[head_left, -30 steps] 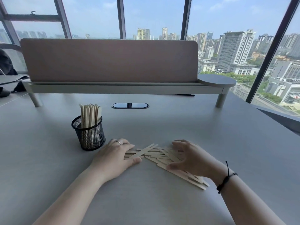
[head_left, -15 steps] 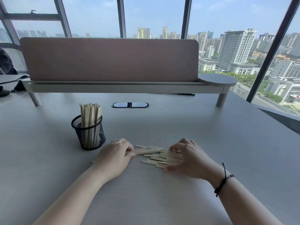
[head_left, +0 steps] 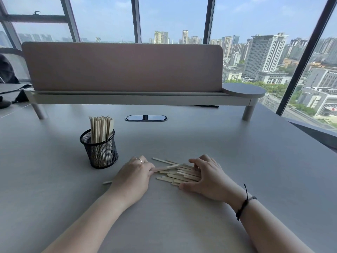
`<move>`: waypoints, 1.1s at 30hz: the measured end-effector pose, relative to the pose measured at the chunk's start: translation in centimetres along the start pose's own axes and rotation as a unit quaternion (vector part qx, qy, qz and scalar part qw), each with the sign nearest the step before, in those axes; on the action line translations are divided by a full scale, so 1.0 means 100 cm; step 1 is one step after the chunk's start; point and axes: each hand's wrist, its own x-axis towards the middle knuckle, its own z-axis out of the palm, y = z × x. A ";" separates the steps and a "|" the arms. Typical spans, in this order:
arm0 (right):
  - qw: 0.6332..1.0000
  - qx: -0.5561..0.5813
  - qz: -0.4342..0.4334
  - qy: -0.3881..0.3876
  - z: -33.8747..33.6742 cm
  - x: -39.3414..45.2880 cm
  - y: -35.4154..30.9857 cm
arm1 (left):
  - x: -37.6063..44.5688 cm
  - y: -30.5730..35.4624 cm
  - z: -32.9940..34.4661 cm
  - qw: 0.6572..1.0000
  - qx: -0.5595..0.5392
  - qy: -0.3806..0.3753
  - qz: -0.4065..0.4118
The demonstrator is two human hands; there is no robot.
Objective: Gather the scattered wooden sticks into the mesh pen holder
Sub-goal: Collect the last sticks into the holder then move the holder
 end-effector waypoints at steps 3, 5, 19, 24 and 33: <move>1.000 0.007 0.003 0.008 0.001 0.001 0.000 | 0.000 0.001 0.002 1.000 -0.008 0.011 -0.004; 1.000 0.012 0.006 0.016 0.001 0.001 0.000 | 0.000 -0.001 0.003 1.000 -0.014 0.011 -0.003; 0.999 -0.025 -0.022 0.043 0.009 0.002 0.002 | -0.001 -0.001 -0.004 0.997 -0.043 0.052 0.024; 0.997 -0.021 -0.046 0.062 0.012 0.001 0.003 | 0.001 0.002 -0.010 0.981 -0.074 0.173 0.034; 0.991 -0.086 -0.068 0.077 0.017 0.000 -0.008 | 0.000 0.020 -0.036 0.875 -0.420 0.240 -0.019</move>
